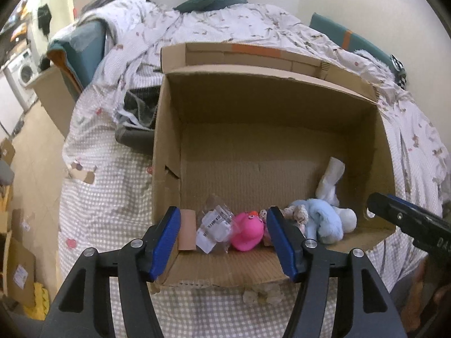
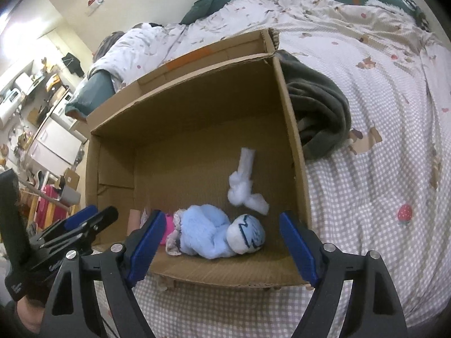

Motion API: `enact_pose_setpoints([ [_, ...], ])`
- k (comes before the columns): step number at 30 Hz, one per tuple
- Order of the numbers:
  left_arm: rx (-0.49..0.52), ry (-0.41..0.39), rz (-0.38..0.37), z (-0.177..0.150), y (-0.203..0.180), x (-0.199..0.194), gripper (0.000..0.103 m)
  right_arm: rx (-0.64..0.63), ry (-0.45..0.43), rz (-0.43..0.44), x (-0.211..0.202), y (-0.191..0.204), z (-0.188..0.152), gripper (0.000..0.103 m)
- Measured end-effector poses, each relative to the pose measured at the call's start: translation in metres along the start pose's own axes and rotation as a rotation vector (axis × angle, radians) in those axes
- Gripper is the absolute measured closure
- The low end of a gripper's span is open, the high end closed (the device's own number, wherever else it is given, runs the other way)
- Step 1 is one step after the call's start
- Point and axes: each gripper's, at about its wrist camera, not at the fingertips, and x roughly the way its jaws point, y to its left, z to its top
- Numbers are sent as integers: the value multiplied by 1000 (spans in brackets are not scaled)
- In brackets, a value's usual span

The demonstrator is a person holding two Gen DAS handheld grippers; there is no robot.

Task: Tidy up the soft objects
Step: 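Open both grippers to drop the roll and white item into the box, then move both open grippers down to the items on the bed beside the box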

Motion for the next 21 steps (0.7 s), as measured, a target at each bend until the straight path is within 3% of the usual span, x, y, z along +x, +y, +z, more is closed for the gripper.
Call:
enact_pose_setpoints([
  [7, 10, -36, 22, -4, 4, -16, 43, -18, -43, -26, -9, 2, -4, 15],
  [21, 41, -52, 55, -31, 4, -38, 43, -53, -20, -17, -24, 10, -25, 15],
])
